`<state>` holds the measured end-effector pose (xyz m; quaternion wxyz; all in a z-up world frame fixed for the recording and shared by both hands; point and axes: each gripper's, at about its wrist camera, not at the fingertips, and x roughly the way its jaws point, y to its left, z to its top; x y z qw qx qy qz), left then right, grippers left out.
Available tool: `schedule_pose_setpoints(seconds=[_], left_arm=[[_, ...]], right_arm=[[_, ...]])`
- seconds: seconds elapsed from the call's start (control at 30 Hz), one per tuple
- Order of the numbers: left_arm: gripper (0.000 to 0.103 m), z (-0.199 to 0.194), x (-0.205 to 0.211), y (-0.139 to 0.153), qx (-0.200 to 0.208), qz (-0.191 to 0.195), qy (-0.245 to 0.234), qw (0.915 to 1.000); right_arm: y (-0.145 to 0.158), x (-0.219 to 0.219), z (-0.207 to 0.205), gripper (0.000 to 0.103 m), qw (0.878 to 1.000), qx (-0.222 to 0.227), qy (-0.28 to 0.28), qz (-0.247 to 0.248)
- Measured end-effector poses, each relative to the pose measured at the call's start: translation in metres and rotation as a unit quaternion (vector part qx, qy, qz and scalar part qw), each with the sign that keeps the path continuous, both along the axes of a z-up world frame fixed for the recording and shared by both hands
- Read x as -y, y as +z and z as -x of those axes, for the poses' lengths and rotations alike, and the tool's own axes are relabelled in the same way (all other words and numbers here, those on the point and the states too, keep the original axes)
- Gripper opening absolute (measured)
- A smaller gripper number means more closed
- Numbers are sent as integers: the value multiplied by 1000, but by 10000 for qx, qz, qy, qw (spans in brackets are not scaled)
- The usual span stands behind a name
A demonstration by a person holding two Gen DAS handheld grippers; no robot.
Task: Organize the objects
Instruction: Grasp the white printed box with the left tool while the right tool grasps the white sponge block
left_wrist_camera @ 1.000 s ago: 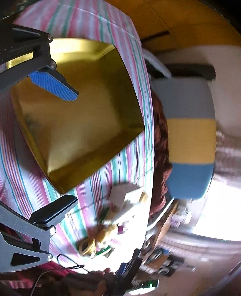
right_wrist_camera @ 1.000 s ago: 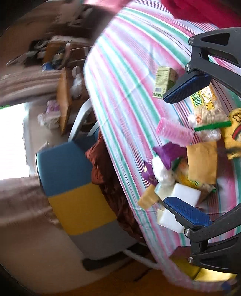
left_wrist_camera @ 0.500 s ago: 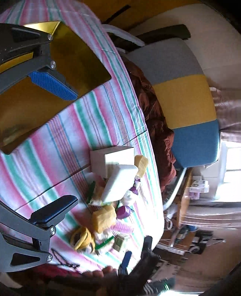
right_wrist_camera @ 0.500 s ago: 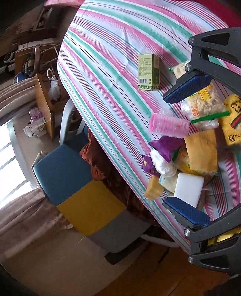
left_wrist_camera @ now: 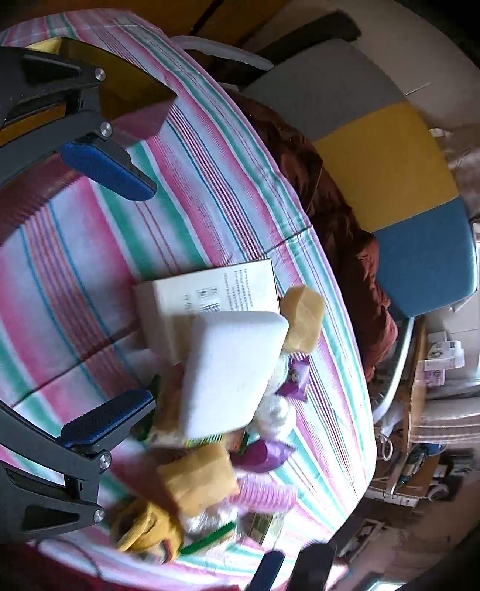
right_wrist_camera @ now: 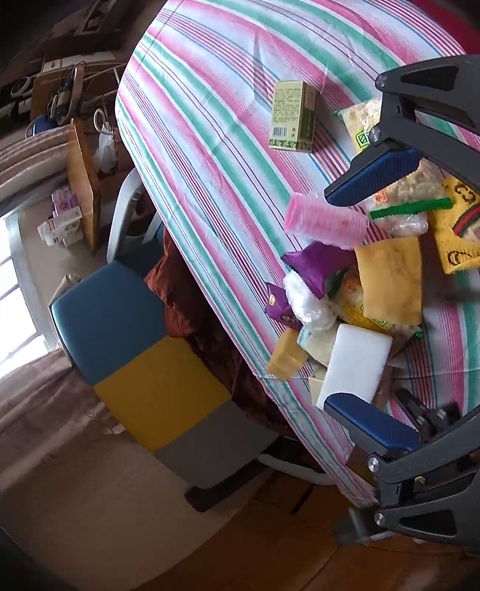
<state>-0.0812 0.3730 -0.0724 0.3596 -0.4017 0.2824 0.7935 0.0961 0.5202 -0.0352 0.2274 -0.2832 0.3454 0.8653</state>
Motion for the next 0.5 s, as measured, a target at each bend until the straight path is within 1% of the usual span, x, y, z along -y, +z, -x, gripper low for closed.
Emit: schedule_pose_setpoints(seconds=[0.13, 0.2, 0.27, 0.33, 0.5], left_arm=[[101, 13, -15, -8, -138, 95, 14, 9999], [88, 20, -18, -10, -23, 21, 6, 10000], [54, 28, -19, -14, 247, -44, 28, 9997], [51, 34, -16, -18, 451, -98, 51, 9989], [50, 29, -3, -14, 525, -329, 9, 9981]], right_arm=[[-1, 2, 3, 103, 9999, 31, 97, -21], [-1, 4, 5, 103, 9999, 50, 142, -31], [-1, 5, 7, 103, 9998, 81, 174, -54], [-2, 7, 9, 103, 9997, 111, 228, -73], [-2, 16, 17, 103, 9982, 279, 433, -292]])
